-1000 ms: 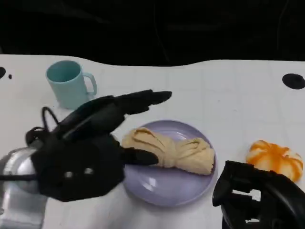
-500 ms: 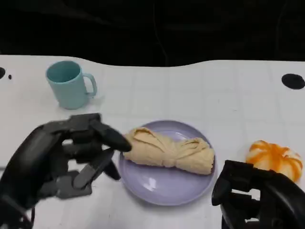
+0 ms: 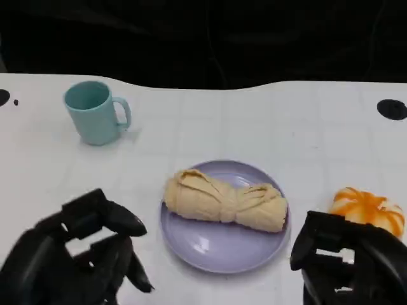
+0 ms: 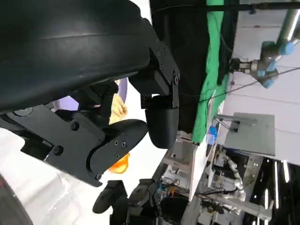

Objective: Grasp the towel on the left side of the plate with the left hand and place it into the plate.

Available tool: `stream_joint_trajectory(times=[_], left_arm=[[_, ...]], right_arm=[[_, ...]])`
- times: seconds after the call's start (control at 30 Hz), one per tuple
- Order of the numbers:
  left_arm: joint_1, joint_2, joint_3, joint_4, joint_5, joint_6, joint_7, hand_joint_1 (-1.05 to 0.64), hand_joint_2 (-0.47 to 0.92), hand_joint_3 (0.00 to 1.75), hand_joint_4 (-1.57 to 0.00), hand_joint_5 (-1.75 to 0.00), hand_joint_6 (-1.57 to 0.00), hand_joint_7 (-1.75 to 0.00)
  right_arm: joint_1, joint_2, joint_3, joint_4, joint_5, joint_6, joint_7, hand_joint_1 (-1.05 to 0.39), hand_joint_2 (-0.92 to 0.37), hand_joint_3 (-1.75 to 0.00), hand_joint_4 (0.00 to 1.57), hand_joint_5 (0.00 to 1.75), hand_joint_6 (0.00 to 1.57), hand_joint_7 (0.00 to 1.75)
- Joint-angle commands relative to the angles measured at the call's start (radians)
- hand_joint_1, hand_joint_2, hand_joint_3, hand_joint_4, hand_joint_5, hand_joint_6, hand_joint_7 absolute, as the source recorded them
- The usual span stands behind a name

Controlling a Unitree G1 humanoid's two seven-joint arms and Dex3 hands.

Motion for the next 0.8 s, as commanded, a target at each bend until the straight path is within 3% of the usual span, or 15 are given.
stream_joint_trajectory(times=[0.03,0.3,0.8], left_arm=[[0.022,-0.007,-0.028,0.039,0.031,-0.064,0.011,-0.12,0.6,1.12,-0.86,-1.55,-0.79,-1.39],[0.01,-0.003,-0.071,0.122,0.078,-0.156,-0.002,-0.14,0.55,1.16,-0.88,-1.55,-0.8,-1.41],[-0.029,0.013,-0.061,0.169,0.072,-0.157,0.011,-0.14,0.55,1.16,-0.87,-1.59,-0.81,-1.41]], right_arm=[[0.014,-0.014,-0.023,0.013,0.013,-0.033,0.02,-0.09,-0.49,-1.32,0.74,1.75,0.67,1.54],[0.017,-0.017,-0.027,0.028,0.003,-0.052,0.028,-0.09,-0.51,-1.29,0.72,1.75,0.65,1.55],[0.007,-0.021,-0.014,0.046,-0.008,-0.075,0.031,-0.08,-0.54,-1.24,0.72,1.75,0.65,1.56]])
